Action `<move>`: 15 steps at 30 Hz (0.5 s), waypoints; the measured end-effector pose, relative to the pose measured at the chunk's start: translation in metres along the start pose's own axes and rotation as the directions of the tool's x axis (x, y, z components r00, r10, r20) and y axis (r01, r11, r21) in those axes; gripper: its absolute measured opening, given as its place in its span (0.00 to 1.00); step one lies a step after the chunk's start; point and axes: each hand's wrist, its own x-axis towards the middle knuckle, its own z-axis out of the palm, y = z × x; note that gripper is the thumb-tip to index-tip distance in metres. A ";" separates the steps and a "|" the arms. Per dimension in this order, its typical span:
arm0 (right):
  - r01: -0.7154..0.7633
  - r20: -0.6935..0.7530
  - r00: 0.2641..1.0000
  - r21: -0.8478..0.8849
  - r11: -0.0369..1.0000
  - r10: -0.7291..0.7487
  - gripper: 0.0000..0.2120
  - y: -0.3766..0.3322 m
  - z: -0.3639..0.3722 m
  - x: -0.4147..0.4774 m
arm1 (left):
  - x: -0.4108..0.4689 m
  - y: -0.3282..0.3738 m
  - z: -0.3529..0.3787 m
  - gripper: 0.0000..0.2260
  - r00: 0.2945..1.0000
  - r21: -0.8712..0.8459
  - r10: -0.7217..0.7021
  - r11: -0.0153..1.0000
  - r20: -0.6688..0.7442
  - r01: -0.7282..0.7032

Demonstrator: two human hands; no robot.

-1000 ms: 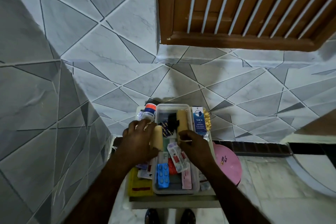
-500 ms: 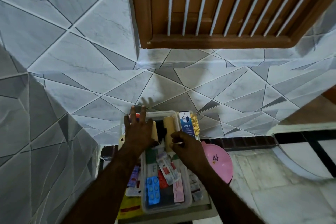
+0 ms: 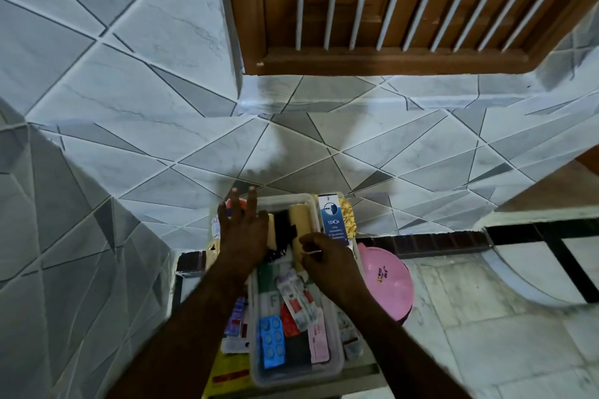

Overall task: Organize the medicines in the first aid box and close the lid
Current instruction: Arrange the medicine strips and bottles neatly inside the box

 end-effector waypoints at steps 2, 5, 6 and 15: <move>-0.005 0.006 1.000 0.002 1.000 0.005 0.11 0.000 0.001 0.002 | -0.002 -0.001 0.000 0.38 1.000 -0.063 0.005 0.998 -0.007 -0.005; -0.012 0.003 1.000 -0.005 1.000 0.012 0.14 0.002 0.001 0.004 | -0.006 -0.001 -0.002 0.38 1.000 -0.179 0.004 0.984 0.009 -0.003; -0.015 -0.001 1.000 -0.008 1.000 0.015 0.14 0.002 0.001 0.005 | -0.008 -0.001 -0.003 0.36 1.000 -0.243 -0.006 0.970 -0.007 0.004; -0.013 -0.072 0.997 0.055 0.998 0.017 0.12 0.012 -0.011 0.012 | -0.049 -0.037 -0.011 0.26 0.975 -0.723 -0.204 0.686 -0.083 0.082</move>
